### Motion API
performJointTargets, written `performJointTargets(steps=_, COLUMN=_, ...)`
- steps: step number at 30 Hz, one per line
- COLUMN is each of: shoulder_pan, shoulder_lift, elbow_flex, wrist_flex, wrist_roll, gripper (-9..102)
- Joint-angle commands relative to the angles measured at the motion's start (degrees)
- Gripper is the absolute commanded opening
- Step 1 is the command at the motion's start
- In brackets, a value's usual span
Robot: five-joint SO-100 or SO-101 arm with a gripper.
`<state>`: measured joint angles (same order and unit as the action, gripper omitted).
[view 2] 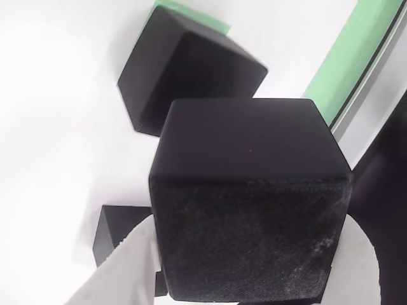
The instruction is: Stack 3 Blocks on the chosen place.
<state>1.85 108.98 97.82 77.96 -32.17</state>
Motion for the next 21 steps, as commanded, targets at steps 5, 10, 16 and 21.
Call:
performJointTargets(steps=5, shoulder_pan=-3.1, shoulder_lift=-5.1, elbow_flex=-10.3, wrist_flex=4.0, wrist_roll=7.3, gripper=14)
performJointTargets(steps=10, shoulder_pan=-2.0, shoulder_lift=-12.0, elbow_flex=-15.4, wrist_flex=7.0, wrist_roll=9.1, gripper=14)
performJointTargets(steps=16, shoulder_pan=-1.3, shoulder_lift=-15.7, elbow_flex=-17.8, wrist_flex=10.7, wrist_roll=9.7, gripper=14)
performJointTargets(steps=21, shoulder_pan=0.5, shoulder_lift=-17.6, elbow_flex=-17.9, wrist_flex=11.3, wrist_roll=9.7, gripper=14)
